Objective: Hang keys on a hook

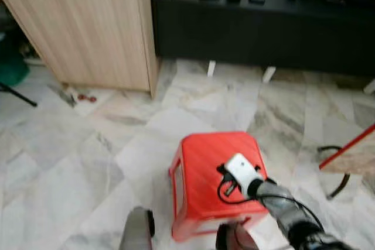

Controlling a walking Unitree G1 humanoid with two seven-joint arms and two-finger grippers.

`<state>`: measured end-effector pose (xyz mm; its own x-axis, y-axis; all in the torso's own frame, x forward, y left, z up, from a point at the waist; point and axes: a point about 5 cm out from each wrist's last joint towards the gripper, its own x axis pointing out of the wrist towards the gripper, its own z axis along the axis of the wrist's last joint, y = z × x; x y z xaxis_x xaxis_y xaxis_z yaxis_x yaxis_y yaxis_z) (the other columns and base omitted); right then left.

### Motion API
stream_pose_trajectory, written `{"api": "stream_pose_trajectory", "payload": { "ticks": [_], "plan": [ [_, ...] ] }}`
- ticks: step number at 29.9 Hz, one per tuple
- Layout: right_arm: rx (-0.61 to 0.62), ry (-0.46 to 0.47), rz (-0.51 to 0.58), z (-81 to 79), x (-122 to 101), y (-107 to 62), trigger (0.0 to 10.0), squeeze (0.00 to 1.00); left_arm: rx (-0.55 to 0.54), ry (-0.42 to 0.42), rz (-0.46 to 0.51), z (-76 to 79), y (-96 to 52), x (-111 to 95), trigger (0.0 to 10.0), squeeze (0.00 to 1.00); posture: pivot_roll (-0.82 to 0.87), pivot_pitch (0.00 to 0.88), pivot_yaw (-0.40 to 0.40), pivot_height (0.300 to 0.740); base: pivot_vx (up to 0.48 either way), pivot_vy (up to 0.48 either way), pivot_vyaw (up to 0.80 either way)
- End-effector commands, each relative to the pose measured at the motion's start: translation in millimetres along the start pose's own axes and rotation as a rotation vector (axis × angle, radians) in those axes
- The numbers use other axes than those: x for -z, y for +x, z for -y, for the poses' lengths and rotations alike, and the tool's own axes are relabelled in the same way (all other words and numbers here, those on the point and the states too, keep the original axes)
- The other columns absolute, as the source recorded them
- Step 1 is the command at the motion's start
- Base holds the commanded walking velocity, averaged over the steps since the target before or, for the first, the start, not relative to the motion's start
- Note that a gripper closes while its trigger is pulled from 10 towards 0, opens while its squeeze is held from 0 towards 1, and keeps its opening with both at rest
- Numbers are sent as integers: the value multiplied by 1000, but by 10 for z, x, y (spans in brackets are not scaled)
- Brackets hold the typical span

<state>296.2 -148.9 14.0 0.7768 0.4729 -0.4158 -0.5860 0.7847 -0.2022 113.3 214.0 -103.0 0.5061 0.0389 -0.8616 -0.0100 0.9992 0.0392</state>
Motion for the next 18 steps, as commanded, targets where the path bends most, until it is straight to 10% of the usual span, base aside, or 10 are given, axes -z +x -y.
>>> {"api": "stream_pose_trajectory", "payload": {
  "ticks": [1, 4, 5, 18],
  "plan": [
    [101, 96, 69, 62, -17, -49, 0, 0, 1, 17, 103, 8, 65, -335, 10000, 0, 84, 15, -105, 636, 0, 0, 0],
    [174, 170, 100, 86, -8, -82, 0, 0, -1, 21, 112, 3, 74, -386, 10000, 0, 82, 9, -104, 636, 0, 0, 0],
    [253, 266, 116, 78, 27, -115, 10000, 0, 1, 27, 117, 4, 83, -429, 10000, 0, 77, 6, -102, 636, 0, 0, 0],
    [384, 433, 127, 113, 62, -182, 10000, 0, 3, 20, 78, -13, 84, -383, 10000, 0, 59, 4, -97, 636, 0, 0, 0]
  ]
}}
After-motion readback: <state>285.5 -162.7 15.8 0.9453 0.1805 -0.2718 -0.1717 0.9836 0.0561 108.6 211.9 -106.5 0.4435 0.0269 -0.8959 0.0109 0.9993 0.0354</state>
